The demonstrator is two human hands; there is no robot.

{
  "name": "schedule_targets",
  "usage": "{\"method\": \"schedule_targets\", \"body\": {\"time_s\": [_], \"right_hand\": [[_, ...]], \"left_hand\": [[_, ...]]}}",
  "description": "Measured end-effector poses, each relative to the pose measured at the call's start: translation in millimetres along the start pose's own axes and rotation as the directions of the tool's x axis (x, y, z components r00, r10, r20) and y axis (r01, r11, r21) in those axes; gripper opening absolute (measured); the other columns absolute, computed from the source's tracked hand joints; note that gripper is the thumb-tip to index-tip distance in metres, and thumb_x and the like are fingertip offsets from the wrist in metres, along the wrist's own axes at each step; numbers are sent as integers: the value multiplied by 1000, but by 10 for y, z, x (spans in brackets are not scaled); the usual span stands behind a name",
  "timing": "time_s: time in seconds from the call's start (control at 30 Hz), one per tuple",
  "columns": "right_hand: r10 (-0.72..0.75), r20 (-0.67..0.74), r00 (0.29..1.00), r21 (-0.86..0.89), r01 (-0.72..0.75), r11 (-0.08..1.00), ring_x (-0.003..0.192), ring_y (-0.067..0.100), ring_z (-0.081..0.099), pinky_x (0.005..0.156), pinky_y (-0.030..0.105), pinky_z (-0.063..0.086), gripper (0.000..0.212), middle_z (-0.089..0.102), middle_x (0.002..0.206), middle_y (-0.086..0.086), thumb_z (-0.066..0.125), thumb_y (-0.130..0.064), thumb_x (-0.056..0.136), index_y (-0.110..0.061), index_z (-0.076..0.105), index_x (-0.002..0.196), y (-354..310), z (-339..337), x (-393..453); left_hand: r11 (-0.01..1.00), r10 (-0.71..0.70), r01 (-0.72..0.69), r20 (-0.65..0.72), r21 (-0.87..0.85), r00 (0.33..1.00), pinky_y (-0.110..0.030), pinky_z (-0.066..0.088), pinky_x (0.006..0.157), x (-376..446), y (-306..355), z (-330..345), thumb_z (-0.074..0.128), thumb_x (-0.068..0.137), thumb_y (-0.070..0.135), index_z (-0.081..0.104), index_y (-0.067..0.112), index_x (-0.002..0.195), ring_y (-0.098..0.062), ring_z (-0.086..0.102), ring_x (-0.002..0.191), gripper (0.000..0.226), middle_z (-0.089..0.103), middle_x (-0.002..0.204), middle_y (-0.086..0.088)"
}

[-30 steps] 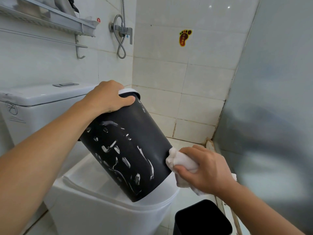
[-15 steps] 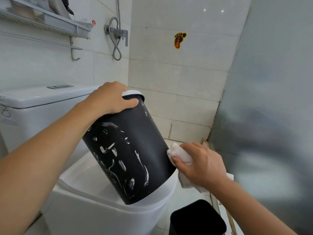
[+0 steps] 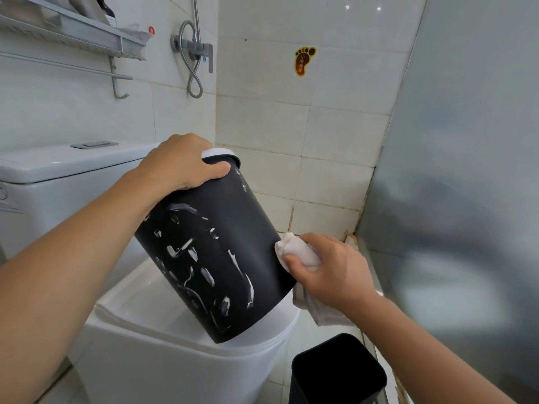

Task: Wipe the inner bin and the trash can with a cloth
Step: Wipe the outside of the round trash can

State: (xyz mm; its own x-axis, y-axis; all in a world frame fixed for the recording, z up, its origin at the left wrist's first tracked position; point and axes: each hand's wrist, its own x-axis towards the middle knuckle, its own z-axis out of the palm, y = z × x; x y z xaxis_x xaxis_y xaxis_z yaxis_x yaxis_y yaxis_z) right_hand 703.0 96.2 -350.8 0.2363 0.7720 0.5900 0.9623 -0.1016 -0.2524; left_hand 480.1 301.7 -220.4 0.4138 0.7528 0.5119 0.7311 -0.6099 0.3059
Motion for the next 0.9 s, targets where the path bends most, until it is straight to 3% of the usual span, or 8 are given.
{"method": "schedule_targets", "body": {"time_s": [0.1,0.17,0.27,0.43,0.57,0.67,0.8,0.9], "right_hand": [[-216,32,976,63,214,975,76,13,63,63,36,53,41,66,90,-13,58,-68,83,-38,64,110,-42,-20,-78],[-283,65,957,114,275,955,76,11,62,62,35,53,40,65,90,-14,61,-66,83,-38,65,111,-67,-21,-108],[-166,10,986,142,163,976,79,8,63,67,32,53,42,67,90,-16,60,-68,80,-40,65,110,-32,12,-9],[31,51,998,177,-39,983,77,2,65,67,28,53,36,68,81,-22,58,-69,84,-38,69,100,121,44,62],[46,57,997,260,-59,964,79,0,67,70,30,55,34,70,83,-24,62,-69,81,-41,70,98,96,-12,61],[129,-56,990,369,-99,924,79,0,68,72,34,58,30,72,84,-22,69,-63,84,-39,72,102,30,-82,111],[210,-171,963,477,-105,872,80,1,69,72,38,60,22,72,86,-22,71,-56,88,-39,72,101,-87,-172,154],[143,-243,959,450,-19,893,88,2,68,77,35,58,30,72,94,-20,71,-60,86,-40,72,108,-252,-187,183]], "left_hand": [[998,-58,58,5,11,998,-36,44,64,29,-95,13,64,83,61,57,18,73,-28,60,76,45,64,79,-4],[998,-65,65,23,-16,998,-39,48,67,31,-154,-2,64,85,61,58,16,74,-27,61,76,46,65,80,-5],[997,-12,15,48,-70,999,-39,46,67,-3,-139,-35,67,87,58,55,15,72,-24,58,75,47,62,78,-2],[984,114,-104,64,-143,991,-38,41,65,-72,-39,-73,70,88,57,54,14,73,-21,55,72,48,59,75,-2],[977,156,-139,99,-160,983,-38,43,68,-72,-38,-109,70,89,58,58,23,73,-21,59,76,41,62,74,5],[976,188,-165,172,-140,967,-37,50,74,-75,-13,-220,68,89,63,66,35,81,-14,63,81,29,68,78,12],[975,220,-209,200,-77,955,-43,54,85,-107,73,-267,64,91,61,67,34,100,-16,65,90,28,70,94,8],[960,274,-262,138,-99,952,-39,52,82,-182,140,-187,62,93,60,64,31,99,-15,63,87,29,67,88,10]]}}
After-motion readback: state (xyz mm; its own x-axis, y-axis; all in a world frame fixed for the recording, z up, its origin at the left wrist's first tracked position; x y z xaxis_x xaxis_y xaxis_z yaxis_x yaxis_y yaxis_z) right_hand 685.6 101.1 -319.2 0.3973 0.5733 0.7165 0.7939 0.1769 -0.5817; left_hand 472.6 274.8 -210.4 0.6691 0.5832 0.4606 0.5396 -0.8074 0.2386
